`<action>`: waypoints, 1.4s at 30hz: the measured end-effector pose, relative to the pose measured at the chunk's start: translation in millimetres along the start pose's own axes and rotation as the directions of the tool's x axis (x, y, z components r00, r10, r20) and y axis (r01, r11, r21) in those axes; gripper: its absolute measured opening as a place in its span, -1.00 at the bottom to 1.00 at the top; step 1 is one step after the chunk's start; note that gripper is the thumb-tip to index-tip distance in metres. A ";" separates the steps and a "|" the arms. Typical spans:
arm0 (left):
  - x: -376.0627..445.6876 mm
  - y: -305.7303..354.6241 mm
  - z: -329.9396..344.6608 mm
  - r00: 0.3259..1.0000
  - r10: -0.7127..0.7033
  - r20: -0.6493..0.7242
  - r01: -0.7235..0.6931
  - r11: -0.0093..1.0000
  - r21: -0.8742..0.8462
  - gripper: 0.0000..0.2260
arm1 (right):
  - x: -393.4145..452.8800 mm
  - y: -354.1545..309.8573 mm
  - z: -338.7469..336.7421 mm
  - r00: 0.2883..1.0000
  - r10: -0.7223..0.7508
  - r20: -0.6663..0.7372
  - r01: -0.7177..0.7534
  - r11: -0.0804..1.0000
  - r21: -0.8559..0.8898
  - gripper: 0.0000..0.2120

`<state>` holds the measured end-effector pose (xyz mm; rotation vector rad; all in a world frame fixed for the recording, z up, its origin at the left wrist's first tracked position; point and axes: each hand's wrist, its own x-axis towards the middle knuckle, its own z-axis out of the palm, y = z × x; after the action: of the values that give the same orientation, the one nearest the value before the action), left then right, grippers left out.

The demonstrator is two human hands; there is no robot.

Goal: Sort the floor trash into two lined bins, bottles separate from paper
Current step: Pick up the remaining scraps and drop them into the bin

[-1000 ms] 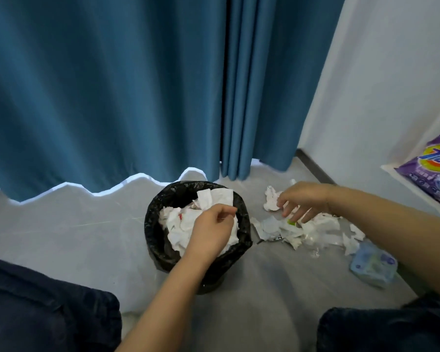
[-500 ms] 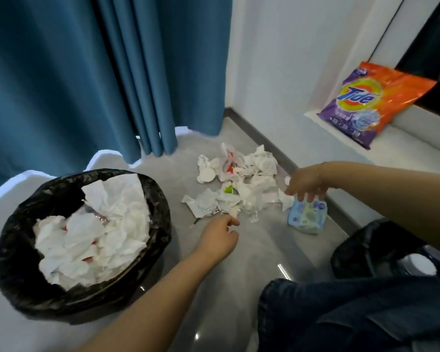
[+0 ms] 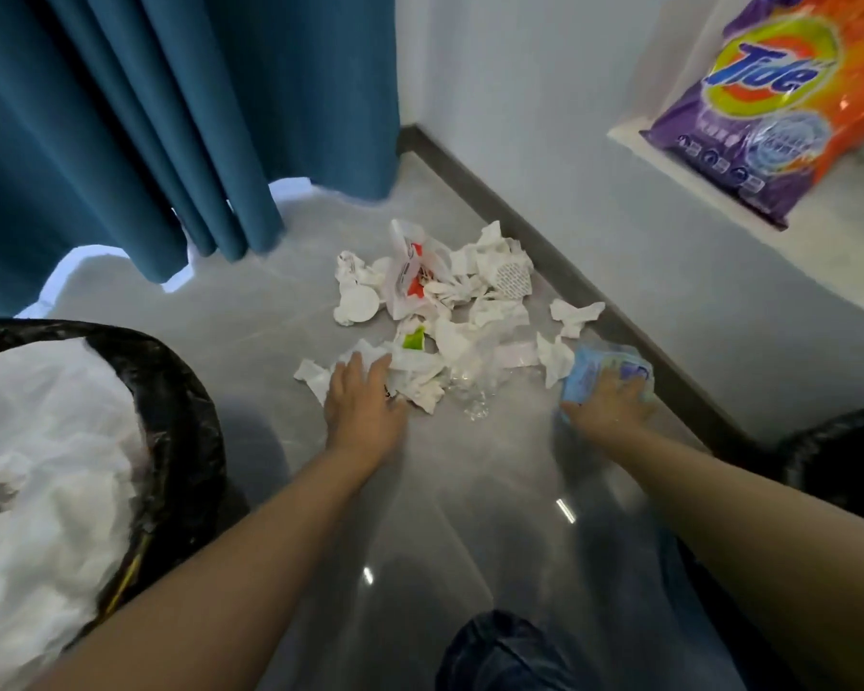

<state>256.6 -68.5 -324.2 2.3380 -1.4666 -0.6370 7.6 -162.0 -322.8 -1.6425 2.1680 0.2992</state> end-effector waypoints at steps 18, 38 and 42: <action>25.6 -35.3 22.8 0.990 0.045 0.135 -0.066 0.986 0.153 -0.56 | -43.5 27.8 68.4 0.938 -0.213 -0.275 0.287 0.920 0.266 -0.80; -67.2 -40.0 5.6 0.986 -0.154 -0.064 0.070 0.730 -0.680 -0.72 | -122.5 13.1 114.4 0.911 -0.222 0.348 -0.374 -0.084 0.924 -0.56; -86.3 -22.6 6.5 0.952 -0.127 0.277 0.299 0.200 -0.933 -0.69 | -125.4 10.7 113.1 0.947 -0.131 0.292 -0.304 -0.085 0.949 -0.48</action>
<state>237.9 18.9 -322.9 1.3918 -0.3677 -1.3340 47.1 -4.3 -370.0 -0.3907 1.3500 -0.8969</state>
